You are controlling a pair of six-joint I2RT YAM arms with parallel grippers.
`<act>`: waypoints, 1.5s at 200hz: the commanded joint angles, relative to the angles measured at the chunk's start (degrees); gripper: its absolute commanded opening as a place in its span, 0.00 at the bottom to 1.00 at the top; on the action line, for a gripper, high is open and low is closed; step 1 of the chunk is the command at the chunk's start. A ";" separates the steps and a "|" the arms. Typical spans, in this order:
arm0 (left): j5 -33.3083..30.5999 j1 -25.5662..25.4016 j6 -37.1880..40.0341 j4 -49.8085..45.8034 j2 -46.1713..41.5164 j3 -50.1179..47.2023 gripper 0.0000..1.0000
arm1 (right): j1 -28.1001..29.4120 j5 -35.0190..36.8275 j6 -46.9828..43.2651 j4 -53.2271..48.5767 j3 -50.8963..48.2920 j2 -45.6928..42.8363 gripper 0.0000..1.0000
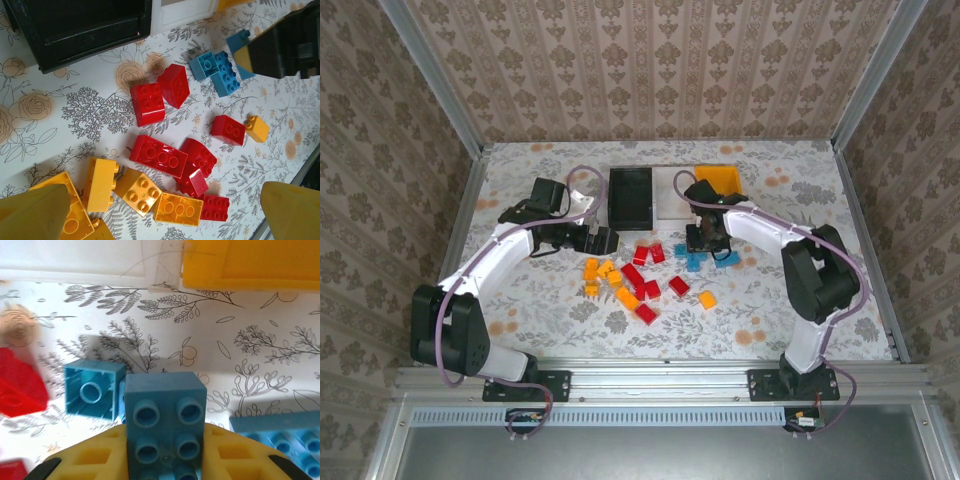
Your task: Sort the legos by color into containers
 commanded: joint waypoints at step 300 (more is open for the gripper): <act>-2.23 -0.11 1.72 -2.10 -0.32 1.39 1.00 | -11.27 1.73 -5.59 -19.05 43.84 19.51 0.32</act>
